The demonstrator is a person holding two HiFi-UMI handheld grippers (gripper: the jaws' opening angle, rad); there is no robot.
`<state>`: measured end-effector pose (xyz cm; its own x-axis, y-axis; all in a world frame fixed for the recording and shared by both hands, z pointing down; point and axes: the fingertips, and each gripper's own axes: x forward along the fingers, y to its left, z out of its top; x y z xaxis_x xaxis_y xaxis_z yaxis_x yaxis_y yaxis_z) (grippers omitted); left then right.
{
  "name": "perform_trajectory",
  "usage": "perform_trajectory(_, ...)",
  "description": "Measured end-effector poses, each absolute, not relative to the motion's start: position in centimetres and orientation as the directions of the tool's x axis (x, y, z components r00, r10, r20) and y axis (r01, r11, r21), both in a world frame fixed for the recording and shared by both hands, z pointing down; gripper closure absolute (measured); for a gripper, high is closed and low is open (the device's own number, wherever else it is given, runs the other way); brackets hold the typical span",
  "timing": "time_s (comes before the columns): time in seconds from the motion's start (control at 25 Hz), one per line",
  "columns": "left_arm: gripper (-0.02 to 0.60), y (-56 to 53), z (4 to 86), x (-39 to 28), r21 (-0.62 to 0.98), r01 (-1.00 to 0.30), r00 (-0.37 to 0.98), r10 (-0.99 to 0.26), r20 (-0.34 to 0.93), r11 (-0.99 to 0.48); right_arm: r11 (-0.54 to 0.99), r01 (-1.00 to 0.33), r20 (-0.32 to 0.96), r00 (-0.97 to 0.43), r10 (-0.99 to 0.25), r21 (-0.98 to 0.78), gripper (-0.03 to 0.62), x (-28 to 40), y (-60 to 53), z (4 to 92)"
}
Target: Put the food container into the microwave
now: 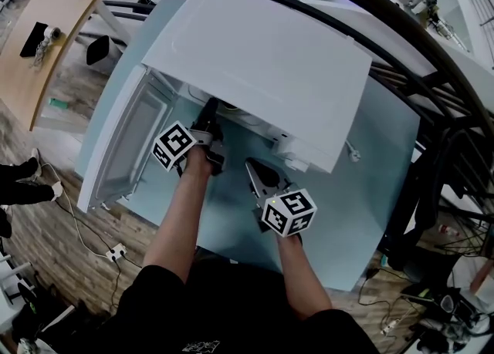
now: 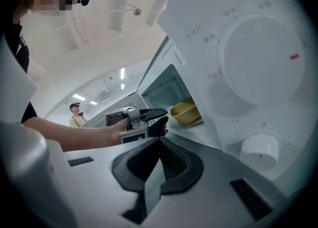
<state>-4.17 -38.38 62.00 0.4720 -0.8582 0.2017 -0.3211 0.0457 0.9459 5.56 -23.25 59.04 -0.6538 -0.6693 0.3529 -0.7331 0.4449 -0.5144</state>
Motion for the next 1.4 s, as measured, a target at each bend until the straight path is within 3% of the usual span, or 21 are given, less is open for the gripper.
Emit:
perform_trajectory(0.56, 0.569, -34.2, 59.7, -5.5, 0.919, -0.395, 0.518, -0.825, 0.226, 0.004, 0.463, -0.748, 0.309, -0.634, -0.709, -0.475, 0.588, 4.2, -22.4, 55.5)
perform_trajectory(1.4, 0.574, -27.4, 54.8, -7.5, 0.844, -0.505, 0.628, -0.748, 0.215, -0.180, 0.451, -0.797, 0.249, -0.569, -0.784, -0.402, 0.588, 2.9, -19.7, 49.8)
